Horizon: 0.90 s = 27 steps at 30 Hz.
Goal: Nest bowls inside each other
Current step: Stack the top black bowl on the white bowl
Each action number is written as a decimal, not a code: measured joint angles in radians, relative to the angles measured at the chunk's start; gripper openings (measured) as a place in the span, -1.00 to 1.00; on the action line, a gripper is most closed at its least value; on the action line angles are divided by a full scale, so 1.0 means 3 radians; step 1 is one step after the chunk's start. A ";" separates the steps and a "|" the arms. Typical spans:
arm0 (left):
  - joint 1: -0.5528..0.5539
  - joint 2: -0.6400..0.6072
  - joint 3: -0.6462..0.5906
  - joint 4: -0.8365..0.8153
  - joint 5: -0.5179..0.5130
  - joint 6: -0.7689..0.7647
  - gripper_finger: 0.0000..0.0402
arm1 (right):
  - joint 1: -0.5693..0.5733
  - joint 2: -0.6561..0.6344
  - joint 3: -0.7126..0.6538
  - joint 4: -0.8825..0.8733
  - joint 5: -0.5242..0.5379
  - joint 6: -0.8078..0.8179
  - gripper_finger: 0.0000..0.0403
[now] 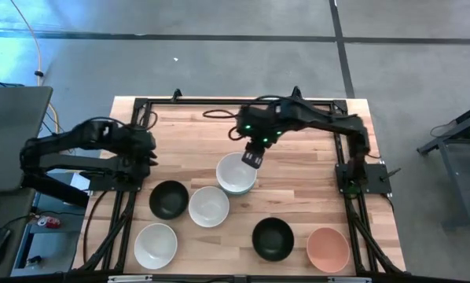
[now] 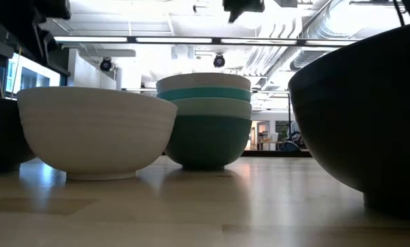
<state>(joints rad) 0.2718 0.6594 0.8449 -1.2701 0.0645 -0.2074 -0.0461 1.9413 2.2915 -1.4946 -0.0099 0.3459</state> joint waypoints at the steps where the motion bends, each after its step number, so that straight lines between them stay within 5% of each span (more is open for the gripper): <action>1: 0.0001 0.0000 -0.0056 0.0021 0.0054 0.0000 -0.42 | 0.0020 -0.0054 -0.0002 0.0002 0.0067 -0.0023 -0.41; 15: -0.0169 0.0061 -0.0296 0.0313 0.0350 0.0141 -0.42 | 0.0391 -0.0832 -0.0004 0.0097 0.0797 -0.0168 -0.41; 27: -0.0594 0.0534 -0.0694 0.0681 0.0331 -0.0238 -0.42 | 0.0702 -0.1357 -0.0004 0.0209 0.1346 -0.0100 -0.41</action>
<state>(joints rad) 0.0937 0.8197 0.6367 -1.0657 0.1637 -0.2787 0.1646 1.5341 2.2902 -1.4319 0.3940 0.3157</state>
